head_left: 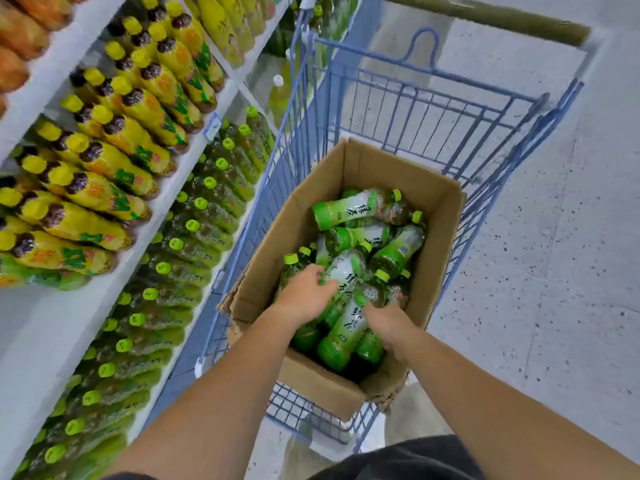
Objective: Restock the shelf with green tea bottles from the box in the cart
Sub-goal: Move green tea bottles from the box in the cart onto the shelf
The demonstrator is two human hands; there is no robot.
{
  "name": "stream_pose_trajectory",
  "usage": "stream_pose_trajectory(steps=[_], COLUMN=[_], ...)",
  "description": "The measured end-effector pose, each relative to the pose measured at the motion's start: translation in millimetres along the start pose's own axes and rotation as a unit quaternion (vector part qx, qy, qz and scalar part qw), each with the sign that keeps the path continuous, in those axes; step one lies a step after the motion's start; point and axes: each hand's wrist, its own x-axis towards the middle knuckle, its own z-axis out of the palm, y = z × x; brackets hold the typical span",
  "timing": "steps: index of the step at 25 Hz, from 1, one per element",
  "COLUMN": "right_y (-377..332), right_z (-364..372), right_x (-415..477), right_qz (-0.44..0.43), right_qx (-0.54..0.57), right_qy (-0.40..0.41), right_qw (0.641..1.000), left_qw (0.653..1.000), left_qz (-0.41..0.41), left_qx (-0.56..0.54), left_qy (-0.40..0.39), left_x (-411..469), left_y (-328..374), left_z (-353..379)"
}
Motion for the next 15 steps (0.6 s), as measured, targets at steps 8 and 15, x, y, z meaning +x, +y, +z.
stream_pose_trajectory(steps=[8, 15], right_y=[20.5, 16.1], right_z=[56.5, 64.0], right_x=[10.1, 13.0], right_qz=[-0.018, 0.003], right_qx=[0.064, 0.027], right_qy=[0.124, 0.173], right_qw=[0.99, 0.985], left_qw=[0.982, 0.945], left_qz=[0.07, 0.053], left_qx=[0.172, 0.317], left_qy=[-0.045, -0.069], left_x=[49.6, 64.2], left_y=[-20.6, -6.1], left_z=[5.1, 5.0])
